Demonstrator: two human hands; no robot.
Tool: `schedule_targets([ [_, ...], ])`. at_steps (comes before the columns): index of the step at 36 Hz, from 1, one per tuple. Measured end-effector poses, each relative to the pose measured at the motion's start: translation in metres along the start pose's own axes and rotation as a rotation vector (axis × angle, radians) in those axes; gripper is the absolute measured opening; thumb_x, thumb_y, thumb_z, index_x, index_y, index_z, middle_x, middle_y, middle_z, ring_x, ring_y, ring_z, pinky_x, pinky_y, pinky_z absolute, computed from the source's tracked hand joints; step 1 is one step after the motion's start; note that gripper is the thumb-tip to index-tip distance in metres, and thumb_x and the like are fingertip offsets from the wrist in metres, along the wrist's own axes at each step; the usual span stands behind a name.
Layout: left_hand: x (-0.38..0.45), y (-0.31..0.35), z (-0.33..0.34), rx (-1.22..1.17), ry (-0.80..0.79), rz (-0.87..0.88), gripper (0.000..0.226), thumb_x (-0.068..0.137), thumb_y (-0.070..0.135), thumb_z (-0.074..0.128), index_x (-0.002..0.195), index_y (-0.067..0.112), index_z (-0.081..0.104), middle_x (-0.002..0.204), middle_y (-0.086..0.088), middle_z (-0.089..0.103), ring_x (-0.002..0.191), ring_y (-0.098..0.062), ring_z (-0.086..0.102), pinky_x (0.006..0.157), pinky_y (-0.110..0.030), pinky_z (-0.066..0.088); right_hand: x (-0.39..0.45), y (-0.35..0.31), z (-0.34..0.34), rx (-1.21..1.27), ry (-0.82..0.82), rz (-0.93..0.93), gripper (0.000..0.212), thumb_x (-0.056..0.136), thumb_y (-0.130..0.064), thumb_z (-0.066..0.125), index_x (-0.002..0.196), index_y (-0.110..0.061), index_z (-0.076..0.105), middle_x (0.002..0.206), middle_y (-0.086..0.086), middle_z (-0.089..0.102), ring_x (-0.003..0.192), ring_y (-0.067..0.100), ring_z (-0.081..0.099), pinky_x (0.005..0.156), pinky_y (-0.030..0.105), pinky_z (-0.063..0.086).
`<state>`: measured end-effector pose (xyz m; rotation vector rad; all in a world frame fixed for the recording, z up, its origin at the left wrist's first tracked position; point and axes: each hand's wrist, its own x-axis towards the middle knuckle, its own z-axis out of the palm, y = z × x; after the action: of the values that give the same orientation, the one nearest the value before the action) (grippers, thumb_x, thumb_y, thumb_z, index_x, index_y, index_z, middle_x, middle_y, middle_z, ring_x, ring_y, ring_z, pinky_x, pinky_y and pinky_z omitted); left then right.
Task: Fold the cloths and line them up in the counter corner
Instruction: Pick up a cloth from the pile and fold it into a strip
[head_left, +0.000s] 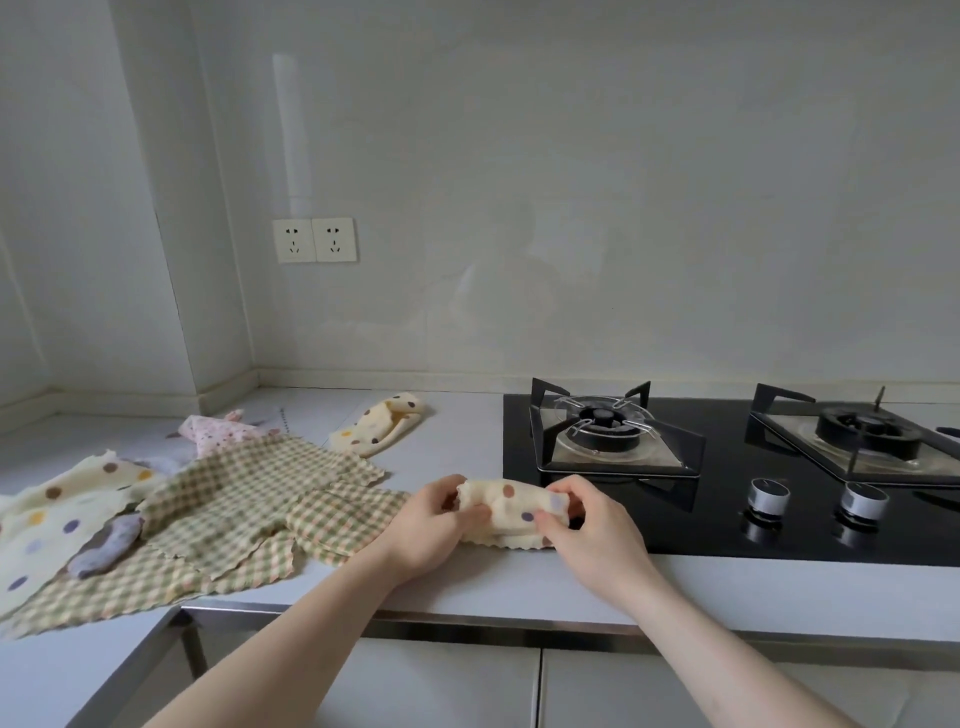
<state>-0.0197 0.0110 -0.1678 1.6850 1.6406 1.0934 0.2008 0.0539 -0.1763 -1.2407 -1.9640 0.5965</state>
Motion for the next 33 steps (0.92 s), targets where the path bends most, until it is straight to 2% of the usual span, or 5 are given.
schedule_targets([
  [10,0.004,-0.010,0.001,0.062,0.027,0.050,0.021,0.093,0.040,0.066,0.092,0.021,0.061,0.074,0.007,0.058,0.065,-0.002,0.051,0.060,-0.017,0.041,0.001,0.010,0.003,0.074,-0.052,-0.056,0.017,0.086,-0.042,0.064,0.096,-0.041,0.051,0.091,-0.017,0.070,0.077,0.008,0.060,0.064,0.031,0.048],
  [13,0.006,-0.009,0.002,0.039,0.057,0.016,0.034,0.093,0.044,0.067,0.090,0.011,0.059,0.070,0.007,0.051,0.062,-0.004,0.044,0.057,-0.019,0.037,0.000,0.007,0.001,0.113,-0.057,-0.025,0.019,0.086,-0.043,0.068,0.096,-0.042,0.052,0.088,-0.016,0.068,0.077,0.006,0.059,0.061,0.023,0.045],
  [19,0.003,0.018,-0.006,-0.081,-0.005,-0.164,0.027,0.094,0.032,0.070,0.086,0.008,0.060,0.068,0.008,0.056,0.063,-0.005,0.049,0.061,-0.022,0.041,-0.003,-0.005,-0.006,0.143,-0.064,0.121,0.022,0.082,-0.051,0.067,0.099,-0.040,0.059,0.090,-0.015,0.067,0.090,0.010,0.063,0.068,0.031,0.054],
  [25,-0.011,0.043,-0.020,-0.110,-0.198,-0.436,0.031,0.079,0.055,0.070,0.091,0.027,0.073,0.089,-0.001,0.076,0.082,-0.018,0.070,0.080,-0.048,0.055,-0.007,-0.047,-0.048,0.338,-0.127,0.411,0.031,0.077,-0.012,0.082,0.096,-0.034,0.070,0.091,-0.014,0.076,0.090,0.009,0.072,0.077,0.029,0.060],
  [33,-0.042,0.194,-0.067,-0.077,-0.199,-0.466,0.038,0.086,0.048,0.068,0.082,0.010,0.065,0.066,0.005,0.057,0.060,-0.008,0.046,0.060,-0.029,0.037,-0.020,-0.138,-0.177,0.423,-0.281,0.596,0.038,0.073,-0.039,0.087,0.107,-0.032,0.071,0.102,-0.011,0.075,0.094,0.007,0.071,0.080,0.029,0.061],
])
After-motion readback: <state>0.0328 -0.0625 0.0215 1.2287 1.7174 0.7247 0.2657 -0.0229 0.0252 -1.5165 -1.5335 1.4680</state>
